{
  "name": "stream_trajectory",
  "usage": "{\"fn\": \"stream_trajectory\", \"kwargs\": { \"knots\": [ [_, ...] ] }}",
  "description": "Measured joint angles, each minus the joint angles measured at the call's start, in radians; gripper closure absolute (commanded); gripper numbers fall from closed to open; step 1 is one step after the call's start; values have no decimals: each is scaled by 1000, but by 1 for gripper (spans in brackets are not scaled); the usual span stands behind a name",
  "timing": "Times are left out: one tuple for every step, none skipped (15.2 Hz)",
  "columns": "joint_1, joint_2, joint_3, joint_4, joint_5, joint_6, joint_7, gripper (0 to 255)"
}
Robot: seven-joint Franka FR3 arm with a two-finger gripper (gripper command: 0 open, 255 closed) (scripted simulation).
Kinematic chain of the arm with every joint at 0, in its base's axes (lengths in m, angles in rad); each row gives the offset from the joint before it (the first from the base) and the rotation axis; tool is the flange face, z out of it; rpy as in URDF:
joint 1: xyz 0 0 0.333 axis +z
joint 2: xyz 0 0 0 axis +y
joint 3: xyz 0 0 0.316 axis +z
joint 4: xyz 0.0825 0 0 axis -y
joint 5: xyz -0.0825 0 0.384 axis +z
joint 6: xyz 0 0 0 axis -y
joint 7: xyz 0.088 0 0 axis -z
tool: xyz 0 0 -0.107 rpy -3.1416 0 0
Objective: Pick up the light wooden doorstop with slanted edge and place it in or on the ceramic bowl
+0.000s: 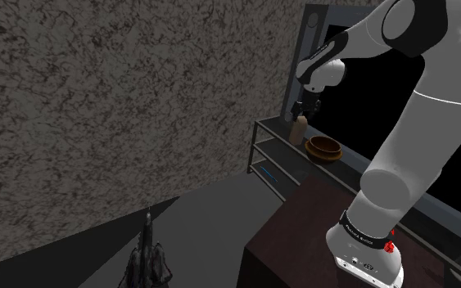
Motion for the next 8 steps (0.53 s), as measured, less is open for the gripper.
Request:
{"fn": "stream_trajectory", "kwargs": {
  "knots": [
    [-1, 10, 0, -5, 8, 13, -7, 0],
    [-1, 21, 2, -14, 17, 32, -12, 0],
    [-2, 29, 3, -15, 23, 39, -16, 0],
    [-2, 32, 4, -16, 26, 43, -18, 0],
    [-3, 33, 4, -17, 27, 45, -19, 0],
    [-3, 34, 4, -18, 27, 46, -19, 0],
    [-3, 34, 4, -18, 27, 47, -20, 0],
    [-3, 34, 4, -18, 28, 47, -20, 0]
  ]
}}
